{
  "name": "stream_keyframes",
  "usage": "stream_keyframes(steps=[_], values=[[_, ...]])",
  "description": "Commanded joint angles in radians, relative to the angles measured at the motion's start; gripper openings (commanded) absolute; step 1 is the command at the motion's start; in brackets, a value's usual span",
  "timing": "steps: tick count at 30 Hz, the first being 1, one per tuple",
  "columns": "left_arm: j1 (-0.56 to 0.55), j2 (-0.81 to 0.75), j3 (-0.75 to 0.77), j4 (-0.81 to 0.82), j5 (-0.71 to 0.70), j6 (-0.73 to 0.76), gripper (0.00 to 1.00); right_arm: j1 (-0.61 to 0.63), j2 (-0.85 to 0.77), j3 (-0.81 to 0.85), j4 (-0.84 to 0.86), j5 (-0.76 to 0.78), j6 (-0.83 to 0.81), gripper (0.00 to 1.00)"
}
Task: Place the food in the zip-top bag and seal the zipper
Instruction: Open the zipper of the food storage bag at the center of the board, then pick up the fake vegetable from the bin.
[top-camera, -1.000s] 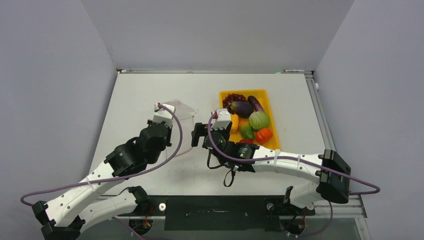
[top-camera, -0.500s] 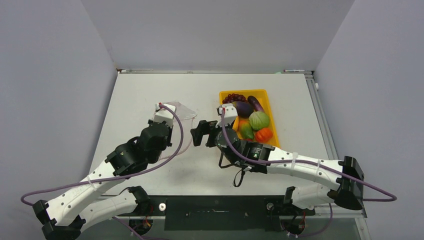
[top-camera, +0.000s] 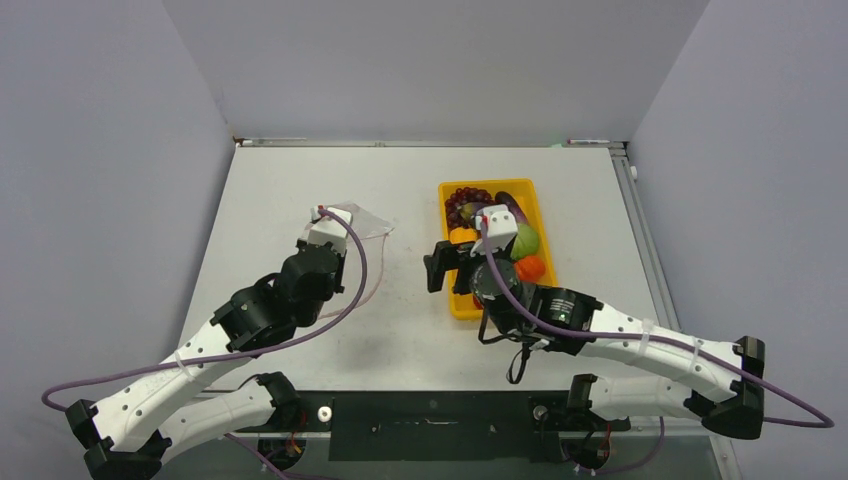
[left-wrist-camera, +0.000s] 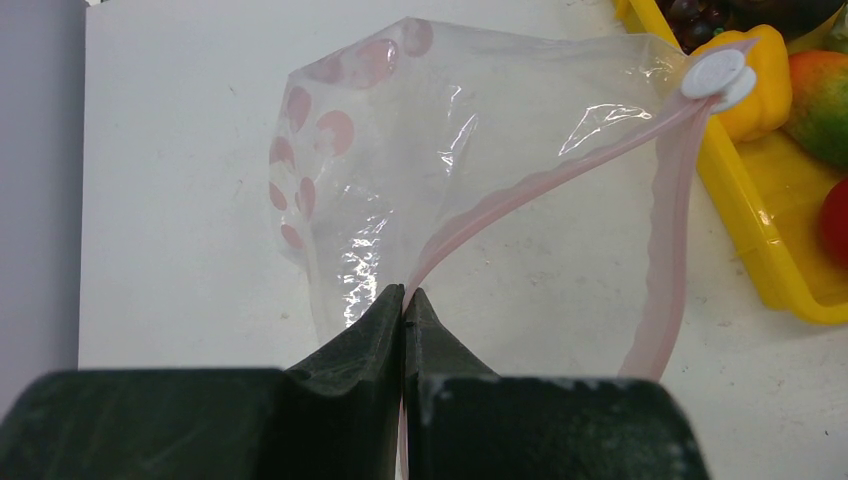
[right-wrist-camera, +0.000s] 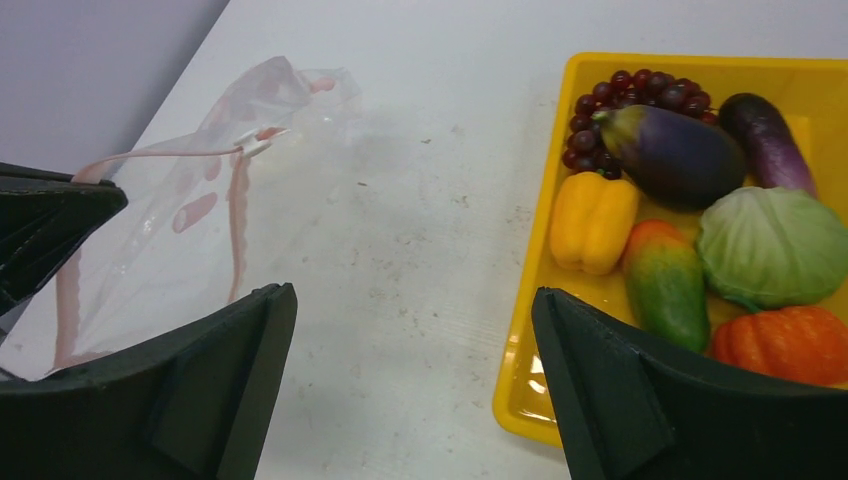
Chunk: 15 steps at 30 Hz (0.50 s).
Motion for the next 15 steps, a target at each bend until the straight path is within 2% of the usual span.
stream_keyframes(steps=[1,8,15], values=[[0.002,-0.004,0.014,0.028,0.008,0.003,0.0,-0.015,-0.079,0.043,-0.158,0.121,-0.022,0.91],[0.003,-0.003,0.014,0.027,0.011,0.003,0.0,-0.046,-0.122,0.029,-0.293,0.155,0.022,0.91],[0.002,0.002,0.013,0.028,0.014,0.003,0.0,-0.163,-0.088,0.008,-0.371,0.044,0.037,0.91]])
